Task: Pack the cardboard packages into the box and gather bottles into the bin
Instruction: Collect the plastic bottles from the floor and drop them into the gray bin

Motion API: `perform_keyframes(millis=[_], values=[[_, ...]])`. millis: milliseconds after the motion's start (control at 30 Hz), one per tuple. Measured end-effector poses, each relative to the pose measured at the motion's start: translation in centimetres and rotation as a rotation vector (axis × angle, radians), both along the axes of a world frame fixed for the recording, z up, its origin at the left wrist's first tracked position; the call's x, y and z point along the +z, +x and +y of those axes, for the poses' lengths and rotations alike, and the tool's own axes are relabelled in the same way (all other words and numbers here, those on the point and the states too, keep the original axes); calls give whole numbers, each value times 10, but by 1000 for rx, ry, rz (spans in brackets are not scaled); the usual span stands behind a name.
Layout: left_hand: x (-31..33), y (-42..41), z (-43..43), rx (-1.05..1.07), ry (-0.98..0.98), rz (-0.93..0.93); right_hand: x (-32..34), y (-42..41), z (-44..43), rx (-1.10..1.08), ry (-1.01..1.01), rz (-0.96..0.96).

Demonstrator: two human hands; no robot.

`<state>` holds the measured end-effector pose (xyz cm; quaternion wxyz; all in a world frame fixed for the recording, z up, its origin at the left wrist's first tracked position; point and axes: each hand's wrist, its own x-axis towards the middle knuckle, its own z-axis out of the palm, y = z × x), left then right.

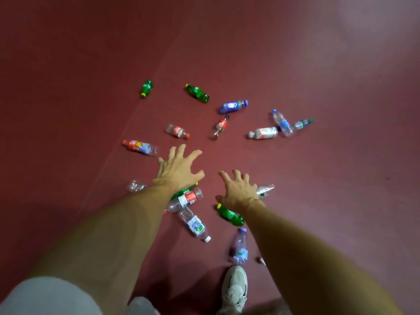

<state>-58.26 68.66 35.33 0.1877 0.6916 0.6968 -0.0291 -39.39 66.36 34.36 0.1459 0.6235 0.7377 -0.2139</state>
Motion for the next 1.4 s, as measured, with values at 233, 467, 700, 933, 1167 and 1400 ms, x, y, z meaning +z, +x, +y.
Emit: perform_keyframes(millis=[233,467,700,933,1167,1400], values=[[-230,-31,-26,-23,-165,17,-231,-23,-18,41,-84,-13],[-376,-67,-35,14,-167,105,-384,-64,-20,156,-55,-25],[-425,-78,-44,52,-256,91,-426,-66,-29,252,7,-91],[-434,-62,-39,35,-215,26,-428,-38,-3,140,105,-183],[-437,-44,-33,55,0,-15,-441,-26,-2,141,20,-42],[-445,-27,-25,-49,-88,100,-437,-32,1,161,50,-52]])
